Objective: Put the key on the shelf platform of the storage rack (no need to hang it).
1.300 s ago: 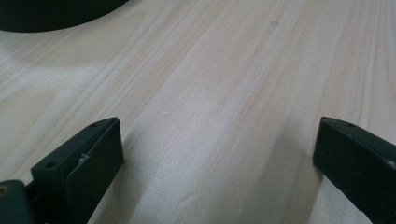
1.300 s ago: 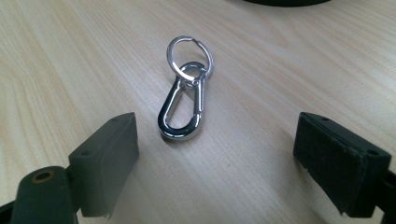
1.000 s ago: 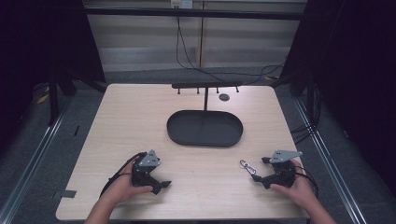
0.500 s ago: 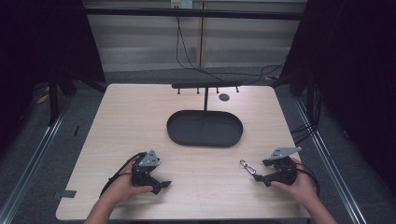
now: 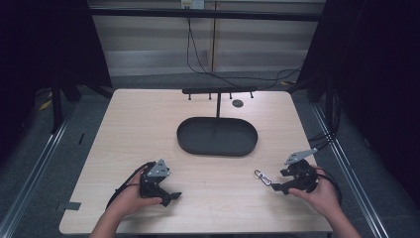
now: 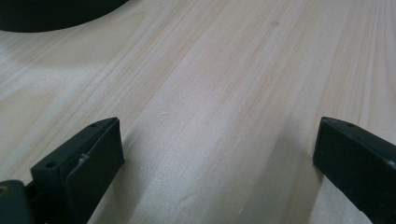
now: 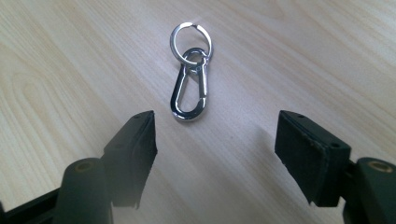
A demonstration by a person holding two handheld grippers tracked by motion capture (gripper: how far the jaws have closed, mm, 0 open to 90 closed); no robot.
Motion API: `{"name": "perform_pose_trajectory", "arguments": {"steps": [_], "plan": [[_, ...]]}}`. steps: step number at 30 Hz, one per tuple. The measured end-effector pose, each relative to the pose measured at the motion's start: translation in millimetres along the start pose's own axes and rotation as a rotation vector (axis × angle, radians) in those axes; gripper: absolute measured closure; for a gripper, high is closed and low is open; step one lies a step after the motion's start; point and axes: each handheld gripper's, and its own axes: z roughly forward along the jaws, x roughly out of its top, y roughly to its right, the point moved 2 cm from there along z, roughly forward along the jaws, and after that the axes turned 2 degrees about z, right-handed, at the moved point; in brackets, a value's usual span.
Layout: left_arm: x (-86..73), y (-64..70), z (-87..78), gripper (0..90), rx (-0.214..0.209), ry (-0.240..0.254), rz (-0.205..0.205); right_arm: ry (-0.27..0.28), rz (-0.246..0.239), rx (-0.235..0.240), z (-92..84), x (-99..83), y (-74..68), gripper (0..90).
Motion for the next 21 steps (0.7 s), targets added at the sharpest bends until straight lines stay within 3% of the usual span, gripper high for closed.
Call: {"name": "perform_pose_trajectory", "arguments": {"steps": [9, 21], "plan": [[0.0, 0.0, 0.0, 1.4, 0.000, 0.000, 0.000, -0.098, -0.008, -0.003, 5.7, 8.9, -8.9, 39.6], [0.0, 0.0, 0.0, 1.3, -0.001, 0.000, 0.001, -0.147, -0.023, -0.026, 9.4, 25.5, -16.5, 47.5]]}}
